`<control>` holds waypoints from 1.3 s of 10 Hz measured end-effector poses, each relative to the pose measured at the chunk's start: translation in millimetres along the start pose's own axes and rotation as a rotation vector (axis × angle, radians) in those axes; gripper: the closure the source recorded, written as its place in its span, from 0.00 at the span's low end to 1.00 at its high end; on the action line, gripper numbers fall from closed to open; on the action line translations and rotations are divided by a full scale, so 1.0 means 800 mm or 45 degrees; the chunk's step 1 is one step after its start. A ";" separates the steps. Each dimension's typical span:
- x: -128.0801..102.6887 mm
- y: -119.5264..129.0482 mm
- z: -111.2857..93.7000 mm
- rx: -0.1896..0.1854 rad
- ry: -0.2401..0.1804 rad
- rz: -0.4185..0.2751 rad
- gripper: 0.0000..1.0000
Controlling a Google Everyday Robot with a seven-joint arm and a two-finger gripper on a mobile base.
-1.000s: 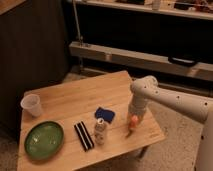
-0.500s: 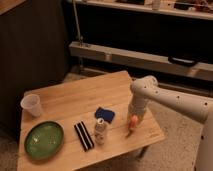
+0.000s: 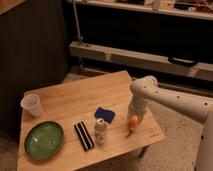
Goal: Knock the bottle over
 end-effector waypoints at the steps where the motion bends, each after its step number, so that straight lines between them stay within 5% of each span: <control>1: -0.006 -0.004 -0.009 0.005 0.032 -0.026 0.54; 4: -0.065 -0.014 -0.067 0.034 0.161 -0.133 0.55; 6: -0.139 -0.022 -0.114 0.095 0.216 -0.255 0.74; 8: -0.202 -0.018 -0.131 0.222 0.223 -0.382 0.94; 10: -0.241 -0.019 -0.128 0.369 0.207 -0.550 1.00; 12: -0.251 -0.023 -0.127 0.448 0.186 -0.635 1.00; 13: -0.246 -0.028 -0.128 0.553 0.161 -0.745 1.00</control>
